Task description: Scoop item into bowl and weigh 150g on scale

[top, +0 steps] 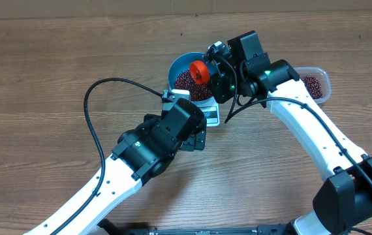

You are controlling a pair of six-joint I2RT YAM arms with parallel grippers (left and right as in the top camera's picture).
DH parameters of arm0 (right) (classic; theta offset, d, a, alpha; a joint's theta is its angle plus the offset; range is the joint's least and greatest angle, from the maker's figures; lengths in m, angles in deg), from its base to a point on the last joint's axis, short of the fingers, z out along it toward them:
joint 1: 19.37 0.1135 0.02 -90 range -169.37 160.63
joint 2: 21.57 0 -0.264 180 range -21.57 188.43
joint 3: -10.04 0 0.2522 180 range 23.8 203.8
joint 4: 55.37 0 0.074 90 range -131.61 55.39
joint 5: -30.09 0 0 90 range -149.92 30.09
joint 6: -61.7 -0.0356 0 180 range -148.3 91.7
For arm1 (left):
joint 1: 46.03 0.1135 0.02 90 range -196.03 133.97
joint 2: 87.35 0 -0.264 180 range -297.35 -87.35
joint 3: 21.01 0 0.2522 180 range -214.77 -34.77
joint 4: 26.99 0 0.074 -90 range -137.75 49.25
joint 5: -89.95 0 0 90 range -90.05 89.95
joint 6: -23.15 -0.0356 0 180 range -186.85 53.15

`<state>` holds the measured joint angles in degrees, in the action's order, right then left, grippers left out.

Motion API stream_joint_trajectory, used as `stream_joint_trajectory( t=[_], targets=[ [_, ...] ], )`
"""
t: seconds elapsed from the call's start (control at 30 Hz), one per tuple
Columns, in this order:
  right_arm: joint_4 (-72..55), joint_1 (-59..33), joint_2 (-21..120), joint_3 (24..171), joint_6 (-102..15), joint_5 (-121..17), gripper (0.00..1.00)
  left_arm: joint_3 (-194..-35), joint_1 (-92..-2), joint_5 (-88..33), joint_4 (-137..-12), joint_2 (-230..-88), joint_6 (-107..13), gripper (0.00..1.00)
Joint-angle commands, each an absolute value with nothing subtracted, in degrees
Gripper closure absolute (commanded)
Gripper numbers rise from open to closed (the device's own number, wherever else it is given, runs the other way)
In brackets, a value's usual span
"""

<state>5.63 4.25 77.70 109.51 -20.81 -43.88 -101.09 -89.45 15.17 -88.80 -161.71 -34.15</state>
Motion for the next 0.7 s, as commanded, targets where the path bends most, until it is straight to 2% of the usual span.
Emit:
stream_joint_trajectory(
  t=[0.0, 0.5, 0.67],
  targets=[
    [5.4, 4.1, 76.6, 110.4, -25.5, -43.1, 0.96, -101.3, -89.6, 15.8, -88.7, -162.0, -33.4, 0.01],
    [5.5, 4.1, 76.6, 110.3, -27.4, -42.7, 0.96, -101.3, -89.6, 15.8, -88.7, -162.0, -33.4, 0.01],
    [5.4, 1.4, 75.5, 110.5, -31.1, -34.8, 0.96, -101.3, -89.6, 15.8, -88.7, -162.0, -33.4, 0.0]
  ],
)
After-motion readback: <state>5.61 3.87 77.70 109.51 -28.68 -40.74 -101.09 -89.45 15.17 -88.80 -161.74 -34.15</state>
